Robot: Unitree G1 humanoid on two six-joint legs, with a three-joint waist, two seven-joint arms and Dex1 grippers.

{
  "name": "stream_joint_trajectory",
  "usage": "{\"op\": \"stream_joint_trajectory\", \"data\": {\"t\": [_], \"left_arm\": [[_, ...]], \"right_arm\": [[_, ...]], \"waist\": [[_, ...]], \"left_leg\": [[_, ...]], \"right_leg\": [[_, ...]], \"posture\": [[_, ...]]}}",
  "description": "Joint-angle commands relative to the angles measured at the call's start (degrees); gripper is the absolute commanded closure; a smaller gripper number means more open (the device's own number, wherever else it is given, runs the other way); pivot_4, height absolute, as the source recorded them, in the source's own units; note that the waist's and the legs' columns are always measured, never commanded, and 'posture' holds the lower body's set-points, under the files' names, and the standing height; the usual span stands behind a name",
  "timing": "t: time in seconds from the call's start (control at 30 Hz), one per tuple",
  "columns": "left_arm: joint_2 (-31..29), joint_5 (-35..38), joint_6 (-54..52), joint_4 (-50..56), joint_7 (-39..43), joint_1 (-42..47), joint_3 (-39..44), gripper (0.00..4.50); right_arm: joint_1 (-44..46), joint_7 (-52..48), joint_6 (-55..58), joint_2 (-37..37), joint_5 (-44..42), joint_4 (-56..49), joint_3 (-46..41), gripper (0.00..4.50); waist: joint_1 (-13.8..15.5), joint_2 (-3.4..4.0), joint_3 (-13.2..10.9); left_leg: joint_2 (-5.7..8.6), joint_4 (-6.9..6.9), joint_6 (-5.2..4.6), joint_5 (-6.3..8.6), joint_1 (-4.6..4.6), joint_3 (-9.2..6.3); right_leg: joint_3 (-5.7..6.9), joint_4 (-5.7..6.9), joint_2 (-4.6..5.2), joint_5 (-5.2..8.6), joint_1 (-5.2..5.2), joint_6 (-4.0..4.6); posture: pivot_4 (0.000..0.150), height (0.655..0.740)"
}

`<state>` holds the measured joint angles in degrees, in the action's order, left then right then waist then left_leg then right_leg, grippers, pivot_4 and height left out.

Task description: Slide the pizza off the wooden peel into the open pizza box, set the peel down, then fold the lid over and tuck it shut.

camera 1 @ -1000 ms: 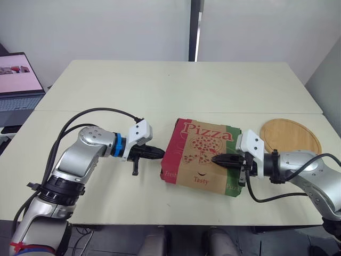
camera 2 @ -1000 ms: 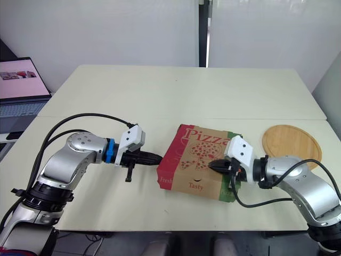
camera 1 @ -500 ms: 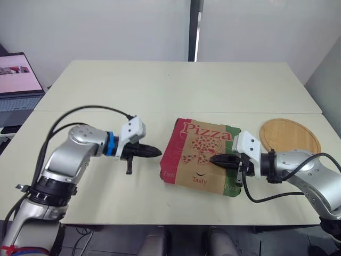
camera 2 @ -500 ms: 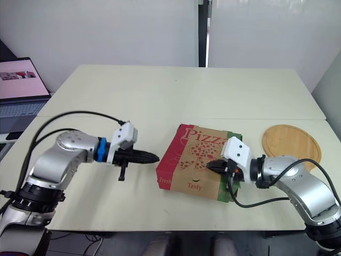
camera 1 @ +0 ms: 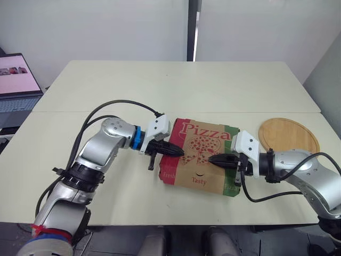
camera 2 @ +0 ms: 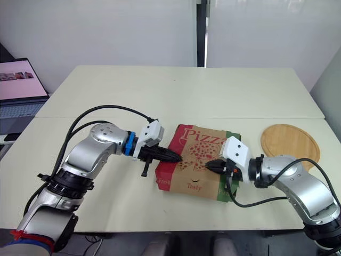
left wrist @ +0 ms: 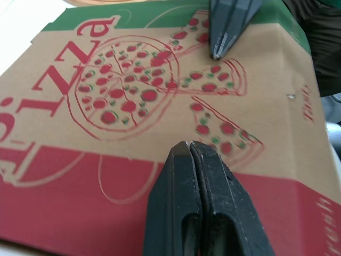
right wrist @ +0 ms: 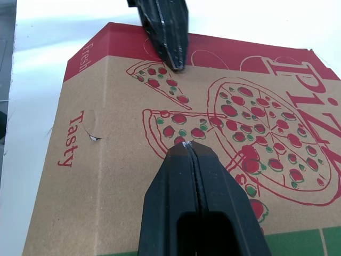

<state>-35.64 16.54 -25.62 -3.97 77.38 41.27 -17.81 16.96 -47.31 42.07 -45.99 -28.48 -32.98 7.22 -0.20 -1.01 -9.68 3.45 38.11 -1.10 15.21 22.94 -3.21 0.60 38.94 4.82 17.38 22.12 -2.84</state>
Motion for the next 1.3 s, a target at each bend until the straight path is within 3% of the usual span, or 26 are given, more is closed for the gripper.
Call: {"op": "stream_joint_trajectory", "data": {"t": [0.03,0.07,0.17,0.37,0.4,0.43,0.57,0.77,0.93,1.3], "left_arm": [[0.6,-0.7,1.6,-1.0,0.9,1.3,-0.1,4.48],[0.7,-0.8,1.7,-1.1,1.0,1.5,-0.1,4.48],[1.0,-1.0,1.7,-1.4,1.4,1.9,0.0,4.5],[1.4,-1.3,1.9,-1.8,1.7,2.5,0.1,4.5],[1.5,-1.3,1.9,-1.8,1.8,2.6,0.1,4.5],[1.6,-1.3,1.9,-1.9,1.8,2.6,0.1,4.5],[1.9,-1.5,2.1,-2.1,1.9,2.9,0.0,4.5],[2.2,-1.6,1.9,-2.0,2.1,2.9,0.2,4.5],[2.2,-1.6,1.8,-2.0,2.2,3.1,0.3,4.5],[2.2,-1.6,2.4,-3.0,2.7,3.8,0.3,4.5]], "right_arm": [[1.0,0.7,1.3,0.2,-2.8,-2.7,-4.2,4.5],[0.9,0.7,1.9,-0.1,-3.8,-3.1,-5.5,4.5],[-0.4,-0.8,3.2,-2.9,-6.9,-6.1,-10.6,3.91],[-6.2,-7.2,4.7,-13.1,-11.1,-12.9,-16.9,1.82],[-7.2,-7.4,4.6,-14.0,-11.3,-13.6,-17.5,1.64],[-7.8,-7.3,4.4,-14.4,-11.5,-14.0,-17.9,1.15],[-8.7,-5.8,1.5,-16.0,-6.9,-15.4,-14.2,0.02],[-7.4,-2.6,-6.8,-15.1,5.8,-12.5,-5.7,0.02],[-6.4,-1.1,-10.7,-13.3,10.9,-10.4,-3.8,0.02],[-5.5,-1.3,-12.6,-10.3,14.4,-9.0,-3.7,0.02]], "waist": [[0.0,0.0,0.0],[0.0,0.0,0.0],[0.1,0.0,0.0],[0.1,-0.01,0.0],[0.1,-0.03,0.0],[0.1,-0.03,0.0],[0.0,-0.03,0.0],[0.1,-0.03,0.0],[0.0,-0.03,0.0],[0.0,-0.03,0.0]], "left_leg": [[0.0,0.0,0.0,0.0,0.0,0.0],[0.0,0.0,0.0,0.0,0.0,0.0],[0.01,0.01,0.0,0.0,0.02,-0.01],[0.01,0.01,-0.02,0.01,0.02,-0.02],[0.01,0.01,-0.02,0.01,0.02,-0.02],[0.0,0.02,-0.03,0.01,0.02,-0.02],[-0.01,0.02,-0.03,0.01,0.0,-0.01],[0.0,0.03,-0.01,0.01,0.01,-0.01],[0.0,0.04,0.01,-0.01,0.01,0.0],[0.0,0.05,0.02,-0.01,0.01,-0.01]], "right_leg": [[0.0,0.0,0.0,0.0,0.0,0.0],[0.0,0.0,0.0,0.0,0.0,0.0],[0.0,0.0,0.01,0.0,-0.01,0.0],[0.04,-0.03,0.01,0.0,-0.04,0.0],[0.04,-0.03,0.01,0.0,-0.05,0.0],[0.03,-0.04,0.01,0.0,-0.06,0.0],[0.02,-0.03,0.01,0.0,-0.05,0.0],[0.02,-0.03,0.01,0.0,-0.04,0.0],[0.02,-0.03,0.01,0.0,-0.04,0.0],[0.02,-0.01,0.01,0.0,-0.04,0.0]], "posture": [[0.15,0.7281],[0.15,0.7281],[0.15,0.7281],[0.15,0.7281],[0.15,0.7281],[0.15,0.7281],[0.15,0.7281],[0.15,0.7281],[0.15,0.7281],[0.15,0.7281]]}}
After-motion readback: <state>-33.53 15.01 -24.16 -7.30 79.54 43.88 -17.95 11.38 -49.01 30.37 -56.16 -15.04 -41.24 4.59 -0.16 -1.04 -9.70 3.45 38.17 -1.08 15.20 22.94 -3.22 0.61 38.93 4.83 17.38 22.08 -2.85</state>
